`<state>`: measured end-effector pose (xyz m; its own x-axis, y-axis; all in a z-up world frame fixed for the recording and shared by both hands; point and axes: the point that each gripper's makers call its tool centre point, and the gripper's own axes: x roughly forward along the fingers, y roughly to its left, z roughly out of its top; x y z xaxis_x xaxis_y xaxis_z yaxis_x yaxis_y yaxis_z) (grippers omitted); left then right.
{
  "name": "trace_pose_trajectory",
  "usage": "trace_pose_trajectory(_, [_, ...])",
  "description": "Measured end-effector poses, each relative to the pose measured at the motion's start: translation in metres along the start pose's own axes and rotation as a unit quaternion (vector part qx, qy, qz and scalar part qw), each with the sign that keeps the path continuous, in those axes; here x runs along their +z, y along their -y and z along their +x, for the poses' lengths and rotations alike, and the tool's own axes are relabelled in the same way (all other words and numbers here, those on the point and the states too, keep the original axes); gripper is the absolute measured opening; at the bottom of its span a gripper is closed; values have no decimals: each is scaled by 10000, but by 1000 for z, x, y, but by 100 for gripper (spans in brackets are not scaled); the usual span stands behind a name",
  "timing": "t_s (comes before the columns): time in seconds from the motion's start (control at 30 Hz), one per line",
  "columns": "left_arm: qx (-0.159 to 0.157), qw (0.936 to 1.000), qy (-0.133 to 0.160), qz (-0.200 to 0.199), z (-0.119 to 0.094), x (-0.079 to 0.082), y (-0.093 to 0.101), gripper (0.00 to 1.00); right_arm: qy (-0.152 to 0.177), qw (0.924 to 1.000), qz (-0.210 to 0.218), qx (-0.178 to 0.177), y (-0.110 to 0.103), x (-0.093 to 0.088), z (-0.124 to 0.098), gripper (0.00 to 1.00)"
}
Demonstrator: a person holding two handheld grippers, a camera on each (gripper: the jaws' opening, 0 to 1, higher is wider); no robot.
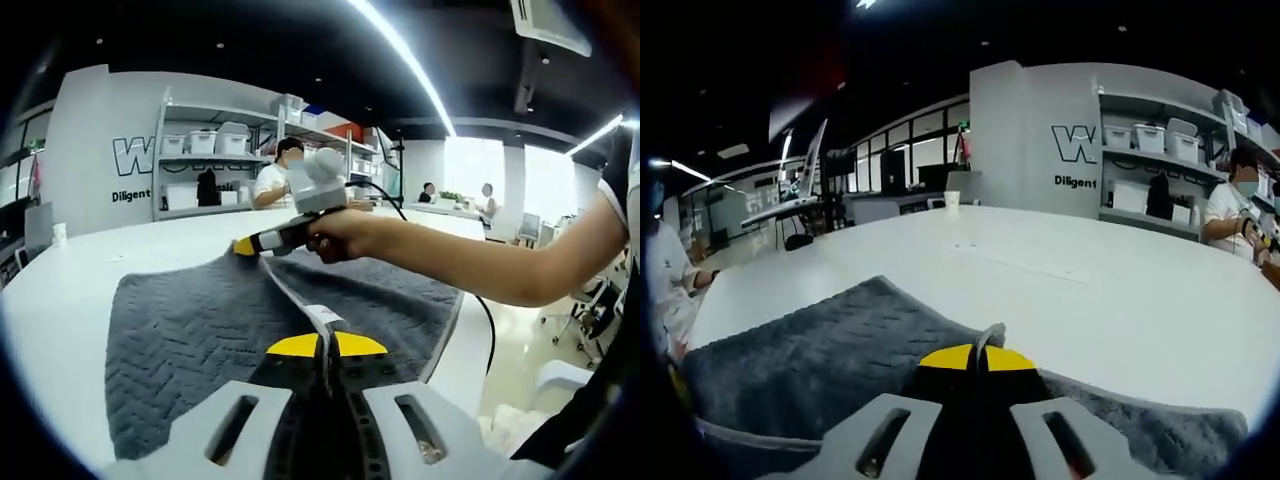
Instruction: Open the folded towel by lifting each exposed corner and separating the folded layers until the towel lies flat within the target outline without major curled edges
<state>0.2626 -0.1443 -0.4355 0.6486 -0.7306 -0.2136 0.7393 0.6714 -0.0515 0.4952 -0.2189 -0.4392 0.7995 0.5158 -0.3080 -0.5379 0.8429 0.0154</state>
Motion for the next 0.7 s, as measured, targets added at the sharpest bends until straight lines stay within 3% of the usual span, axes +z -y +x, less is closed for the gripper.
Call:
trace_pose_trajectory(0.23, [188,9998,90,-26,-17,2,-18,2,220,9994,-142,206,-25,22,10,0])
trace_pose_trajectory(0.7, [843,9963,153,15,-61,5,-64,1,439,9953,-416,757,-89,59,50,0])
